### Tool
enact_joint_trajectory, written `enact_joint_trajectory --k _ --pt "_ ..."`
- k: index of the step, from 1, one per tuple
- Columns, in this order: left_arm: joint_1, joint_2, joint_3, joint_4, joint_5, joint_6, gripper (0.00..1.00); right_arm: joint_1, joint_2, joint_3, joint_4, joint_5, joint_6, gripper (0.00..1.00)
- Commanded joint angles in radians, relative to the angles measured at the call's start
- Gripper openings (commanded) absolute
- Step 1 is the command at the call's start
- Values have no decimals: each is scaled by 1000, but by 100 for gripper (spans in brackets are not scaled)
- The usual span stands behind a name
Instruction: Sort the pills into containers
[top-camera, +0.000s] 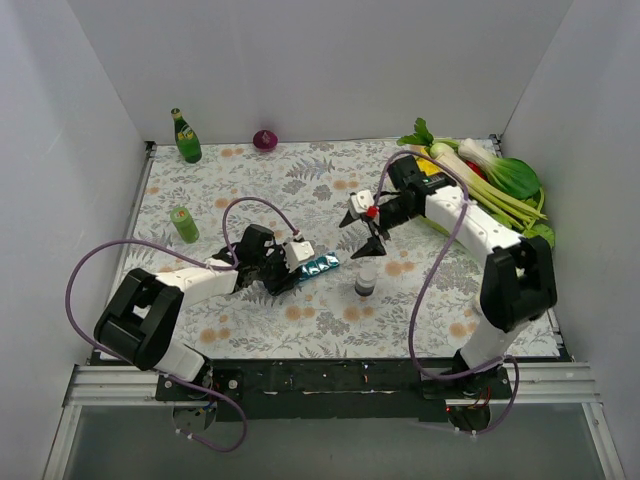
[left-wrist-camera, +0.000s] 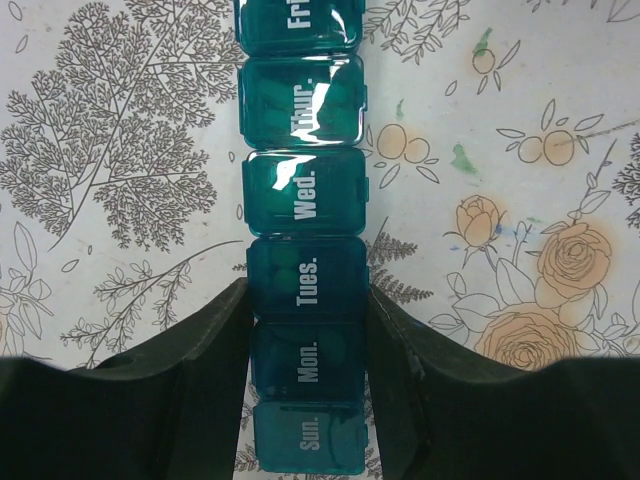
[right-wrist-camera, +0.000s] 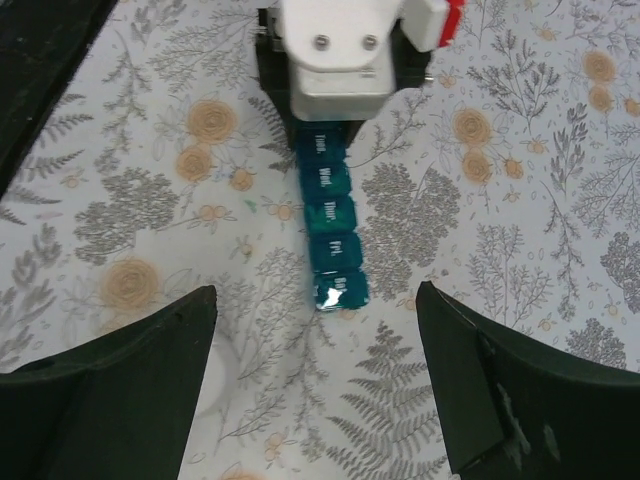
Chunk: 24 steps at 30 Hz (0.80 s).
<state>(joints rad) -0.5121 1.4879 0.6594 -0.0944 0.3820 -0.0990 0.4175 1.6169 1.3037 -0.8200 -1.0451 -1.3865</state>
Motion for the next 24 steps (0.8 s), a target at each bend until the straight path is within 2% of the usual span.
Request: enact_joint_trajectory --k 1,5,10,24 --pt "-5 -54 -21 18 37 16 19 56 182 173 -20 75 53 85" --pt "-5 -54 -35 28 37 4 18 122 267 207 18 175 87 86" --pt "-5 -52 -47 41 46 -4 17 167 294 114 168 270 138 86" --pt "-5 -52 -58 51 52 -8 17 241 368 71 292 361 133 83"
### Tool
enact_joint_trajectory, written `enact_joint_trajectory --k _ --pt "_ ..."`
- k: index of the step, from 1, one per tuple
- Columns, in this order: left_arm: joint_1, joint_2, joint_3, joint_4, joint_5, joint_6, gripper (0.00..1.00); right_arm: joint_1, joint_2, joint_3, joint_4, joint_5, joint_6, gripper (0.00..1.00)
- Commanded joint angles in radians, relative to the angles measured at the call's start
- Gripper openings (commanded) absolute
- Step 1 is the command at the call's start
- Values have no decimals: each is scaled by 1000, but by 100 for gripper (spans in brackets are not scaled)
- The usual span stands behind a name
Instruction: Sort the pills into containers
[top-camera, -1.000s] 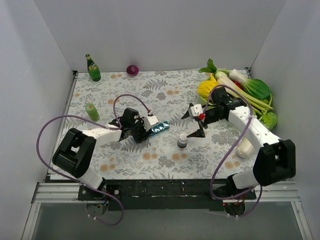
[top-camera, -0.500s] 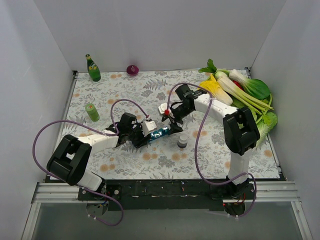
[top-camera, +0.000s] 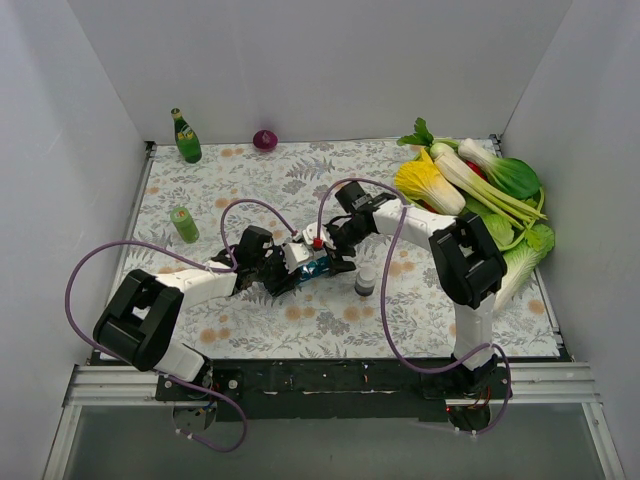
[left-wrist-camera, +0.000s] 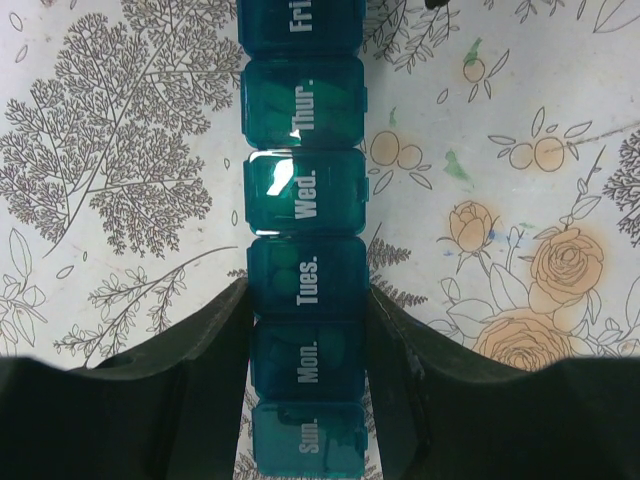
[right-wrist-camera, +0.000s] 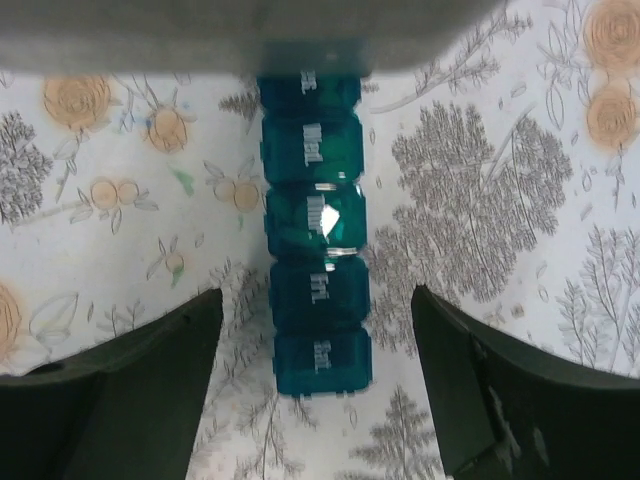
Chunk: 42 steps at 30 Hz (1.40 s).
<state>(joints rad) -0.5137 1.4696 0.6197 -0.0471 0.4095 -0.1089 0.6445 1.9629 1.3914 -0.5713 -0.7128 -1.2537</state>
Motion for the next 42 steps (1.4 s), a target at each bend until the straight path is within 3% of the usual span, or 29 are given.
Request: enact_joint_trajectory --k 1,11,23,42 --pt "-2 -32 -18 4 26 2 17 14 28 -17 41 29 -3 82" --pt "-3 -37 -21 7 22 2 16 26 57 -9 37 30 -6 71" --pt "-3 -65 -60 41 15 9 16 -5 40 -42 83 -36 47 75" --pt "-2 -61 -69 41 14 12 17 -40 37 -94 137 -71 73 70"
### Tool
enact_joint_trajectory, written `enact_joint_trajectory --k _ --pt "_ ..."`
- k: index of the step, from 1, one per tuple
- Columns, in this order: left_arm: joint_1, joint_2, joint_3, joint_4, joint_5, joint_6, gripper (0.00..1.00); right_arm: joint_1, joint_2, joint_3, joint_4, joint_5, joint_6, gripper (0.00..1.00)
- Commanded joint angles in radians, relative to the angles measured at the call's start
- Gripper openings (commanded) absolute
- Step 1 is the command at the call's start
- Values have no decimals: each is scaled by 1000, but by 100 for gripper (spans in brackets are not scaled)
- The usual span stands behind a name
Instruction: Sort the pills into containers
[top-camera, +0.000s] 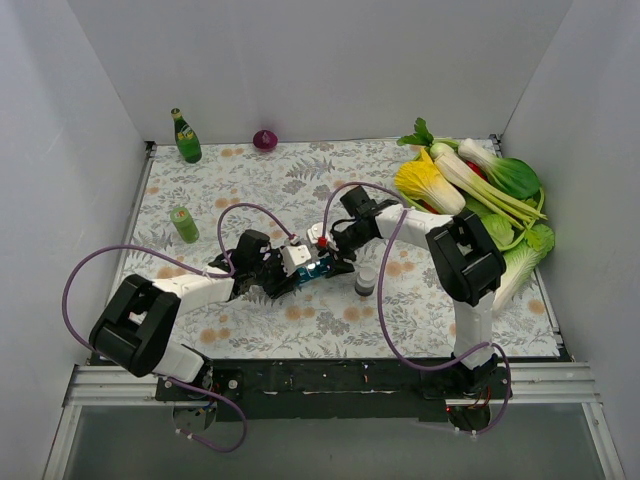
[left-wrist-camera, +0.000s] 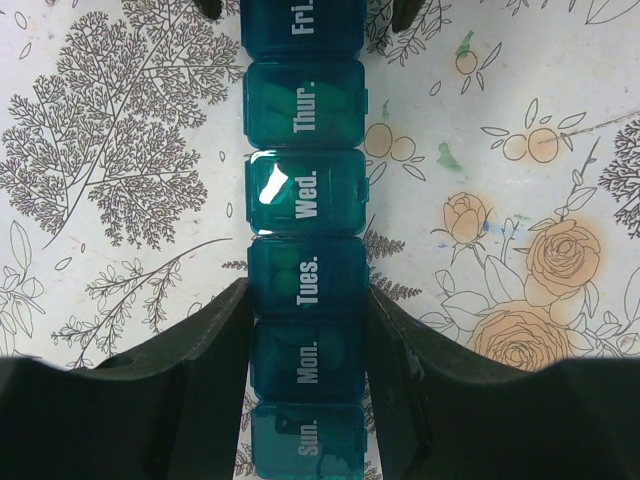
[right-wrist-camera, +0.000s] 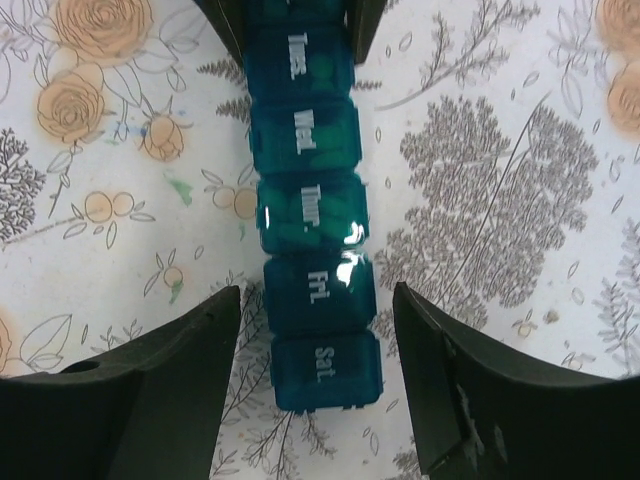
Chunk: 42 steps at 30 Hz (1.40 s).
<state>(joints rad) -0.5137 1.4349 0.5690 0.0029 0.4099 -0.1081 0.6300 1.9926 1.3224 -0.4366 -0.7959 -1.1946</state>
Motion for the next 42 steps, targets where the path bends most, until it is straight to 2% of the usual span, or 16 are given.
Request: enact_joint_trajectory --k 1,22,28,32,35,42 --pt "-3 -25 -17 -7 13 12 17 -30 6 -25 4 9 10 70" --pt "-3 -18 -12 -11 21 7 17 -12 34 -19 9 -63 27 70" --pt "-2 -21 -12 -12 21 10 17 -7 49 0 9 -72 52 61" --pt "-3 -19 -14 -12 23 13 17 -7 74 49 -43 -80 67 46" --pt "-3 -16 -12 -17 21 16 17 -15 90 83 -68 -101 107 40" --pt "-6 -13 -17 -20 14 31 14 -52 167 216 -217 -181 159 37"
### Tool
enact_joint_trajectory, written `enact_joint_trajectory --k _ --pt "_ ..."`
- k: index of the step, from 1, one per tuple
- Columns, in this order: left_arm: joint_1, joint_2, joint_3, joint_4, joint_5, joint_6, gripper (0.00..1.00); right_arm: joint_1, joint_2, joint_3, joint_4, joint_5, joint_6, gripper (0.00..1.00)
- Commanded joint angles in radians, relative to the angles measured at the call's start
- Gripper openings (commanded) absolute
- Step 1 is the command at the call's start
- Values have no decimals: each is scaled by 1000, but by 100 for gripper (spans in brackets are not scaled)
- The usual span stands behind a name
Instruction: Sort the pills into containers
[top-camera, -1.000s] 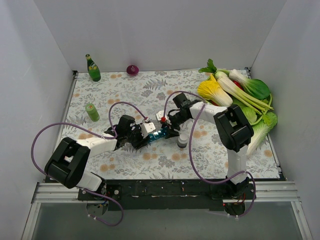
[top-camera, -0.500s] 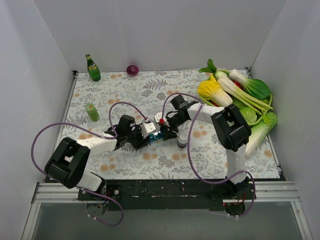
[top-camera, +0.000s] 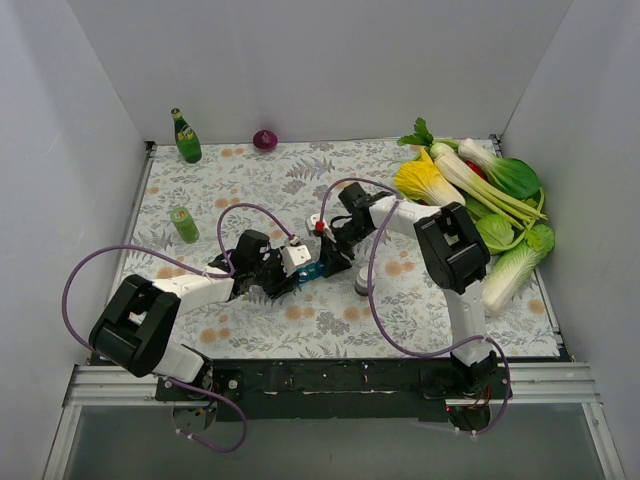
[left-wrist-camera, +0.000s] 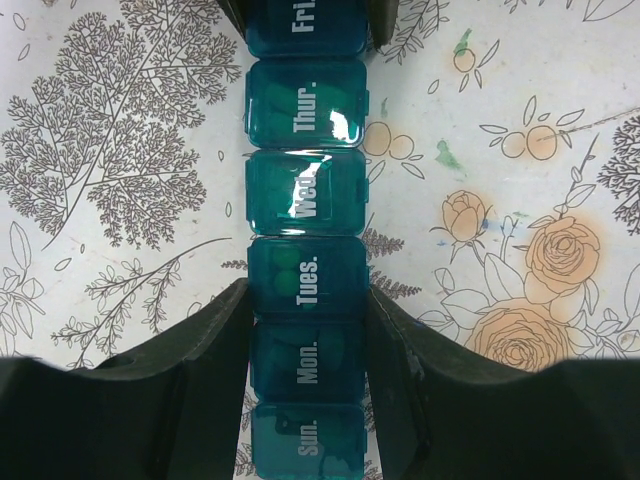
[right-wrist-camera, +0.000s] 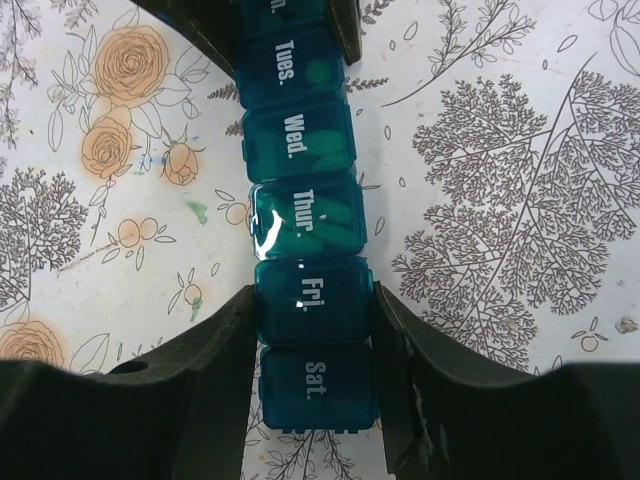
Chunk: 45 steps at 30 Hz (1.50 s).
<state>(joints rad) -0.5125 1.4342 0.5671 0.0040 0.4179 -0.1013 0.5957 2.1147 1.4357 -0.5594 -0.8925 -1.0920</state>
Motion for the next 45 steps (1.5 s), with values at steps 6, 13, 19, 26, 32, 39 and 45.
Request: enact_joint_trajectory --k 6,13,19,26,32,39,45 --pt "-15 -11 -16 -22 -8 31 13 -56 126 206 -174 -128 176 49" --pt "-18 -8 -19 -22 -4 32 13 -97 107 236 -81 -109 319 67" --pt "-21 -8 -18 -25 2 32 13 -108 85 218 30 -92 408 65" --pt "-23 -3 -15 -25 1 28 13 -100 64 167 180 -54 605 58" --pt "-21 0 -12 -25 -4 22 13 -76 45 100 306 91 753 54" --pt "-23 2 -7 -18 -24 0 16 -63 -5 81 329 187 771 56" --pt "-23 -26 8 -9 -79 -52 31 -117 -134 135 213 106 672 69"
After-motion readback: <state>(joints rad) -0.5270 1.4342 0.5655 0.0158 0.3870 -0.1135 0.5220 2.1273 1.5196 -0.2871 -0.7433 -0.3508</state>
